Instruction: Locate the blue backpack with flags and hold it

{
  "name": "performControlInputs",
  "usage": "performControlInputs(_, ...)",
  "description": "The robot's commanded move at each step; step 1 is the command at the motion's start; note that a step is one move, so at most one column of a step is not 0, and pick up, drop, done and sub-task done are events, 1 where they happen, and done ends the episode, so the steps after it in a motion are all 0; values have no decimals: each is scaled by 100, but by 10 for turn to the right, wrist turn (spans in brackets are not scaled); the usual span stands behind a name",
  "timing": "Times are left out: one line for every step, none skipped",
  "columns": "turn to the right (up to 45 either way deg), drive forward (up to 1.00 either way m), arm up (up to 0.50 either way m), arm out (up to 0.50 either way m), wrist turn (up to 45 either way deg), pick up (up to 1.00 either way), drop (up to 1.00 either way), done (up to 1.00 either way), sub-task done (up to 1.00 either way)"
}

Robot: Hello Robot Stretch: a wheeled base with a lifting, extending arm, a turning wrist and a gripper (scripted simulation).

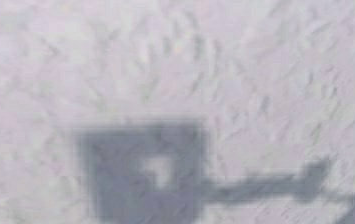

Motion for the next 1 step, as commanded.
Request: performControlInputs(0, 0, 0, 0, 60, 0, 0, 0, 0)
